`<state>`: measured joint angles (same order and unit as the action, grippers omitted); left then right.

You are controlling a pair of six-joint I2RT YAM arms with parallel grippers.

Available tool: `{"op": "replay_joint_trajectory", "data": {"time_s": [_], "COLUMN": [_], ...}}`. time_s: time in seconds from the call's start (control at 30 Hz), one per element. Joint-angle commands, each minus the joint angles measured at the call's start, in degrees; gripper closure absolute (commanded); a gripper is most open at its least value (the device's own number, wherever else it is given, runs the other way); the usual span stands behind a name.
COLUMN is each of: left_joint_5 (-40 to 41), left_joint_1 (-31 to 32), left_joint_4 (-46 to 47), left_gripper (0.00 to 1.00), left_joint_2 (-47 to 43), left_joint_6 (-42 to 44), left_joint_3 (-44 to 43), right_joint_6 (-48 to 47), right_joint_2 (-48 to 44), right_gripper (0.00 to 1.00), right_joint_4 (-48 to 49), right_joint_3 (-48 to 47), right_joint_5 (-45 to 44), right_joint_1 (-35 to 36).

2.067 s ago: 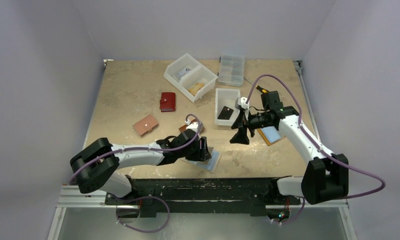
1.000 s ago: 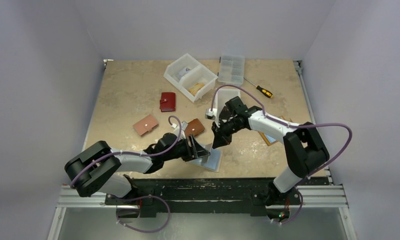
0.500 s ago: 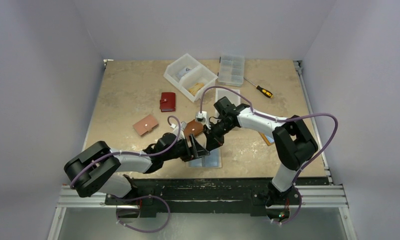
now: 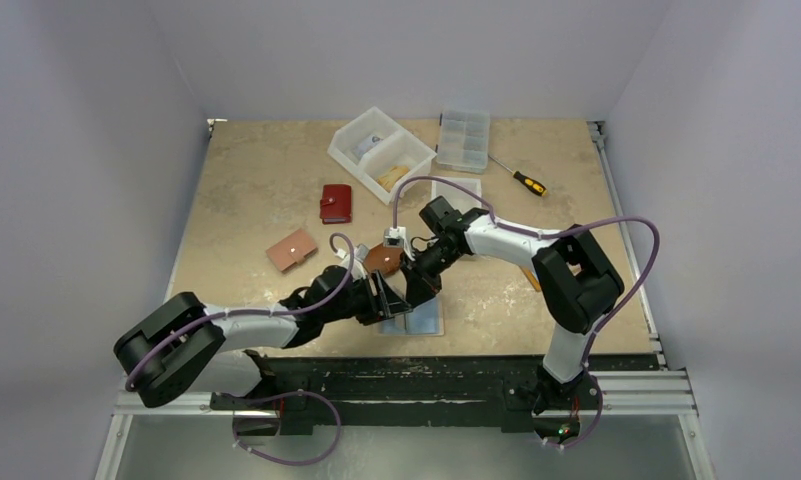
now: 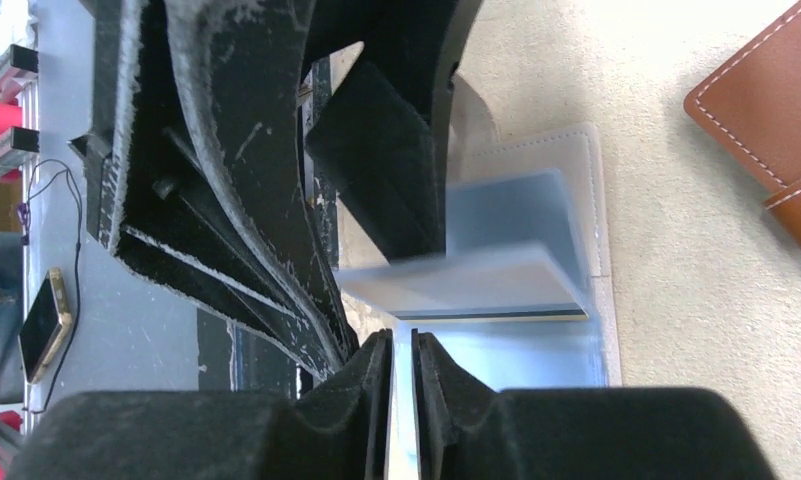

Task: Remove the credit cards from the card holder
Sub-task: Remove the credit card from the card holder.

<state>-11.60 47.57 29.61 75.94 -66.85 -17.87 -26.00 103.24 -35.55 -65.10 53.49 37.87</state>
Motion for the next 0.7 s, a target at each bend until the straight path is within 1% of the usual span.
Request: {"op": "replay_joint_trajectory", "data": {"time_s": [0.0,0.07,0.13,0.23,0.37,0.43,0.5,0.6,0.63,0.67], "left_joint_5": [4.1,4.9,5.4,6.3,6.6,6.7,7.0,7.3,7.2,7.1], "left_joint_1": [-1.1,-1.2,-1.2,-1.3,-1.3,-1.3,-1.3,-1.3,-1.3,-1.3], "left_joint_4": [-3.8,-5.0,-5.5,-6.7,-8.0,-8.0,-8.3,-8.9,-8.8,-8.6], "left_gripper": [0.53,0.59,0.63,0.64,0.62,0.64,0.73,0.97,1.00,1.00], "left_joint_2": [-2.4,-2.5,-2.5,-2.0,-1.1,-1.0,-1.0,-1.2,-1.4,-1.8], "left_joint_6": [1.1,1.0,0.9,1.1,1.8,2.0,2.2,3.0,3.7,4.9], "left_joint_3": [-0.6,-0.5,-0.3,-0.3,-0.7,-0.8,-0.9,-1.3,-1.3,-1.2], "right_joint_6": [1.4,1.0,-0.3,-2.1,-2.2,-2.2,-2.0,-1.7,-1.5,-1.3], "right_joint_2": [-0.7,-1.1,-1.9,-3.2,-4.8,-5.2,-5.4,-5.7,-5.9,-6.1], "right_gripper": [0.76,0.72,0.68,0.65,0.64,0.64,0.64,0.64,0.63,0.63], "right_joint_4": [-0.7,-1.2,-2.3,-3.6,-2.9,-2.5,-2.5,-2.6,-2.5,-2.5], "right_joint_3": [-2.7,-2.8,-3.1,-3.0,-1.3,-0.8,-0.7,-1.1,-1.1,-0.8], "right_joint_5": [1.9,1.6,1.3,1.0,0.9,0.7,0.6,0.9,1.1,1.5], "right_joint_1": [0.4,0.3,0.4,0.3,0.3,0.2,-0.1,-0.7,-1.0,-1.3]}}
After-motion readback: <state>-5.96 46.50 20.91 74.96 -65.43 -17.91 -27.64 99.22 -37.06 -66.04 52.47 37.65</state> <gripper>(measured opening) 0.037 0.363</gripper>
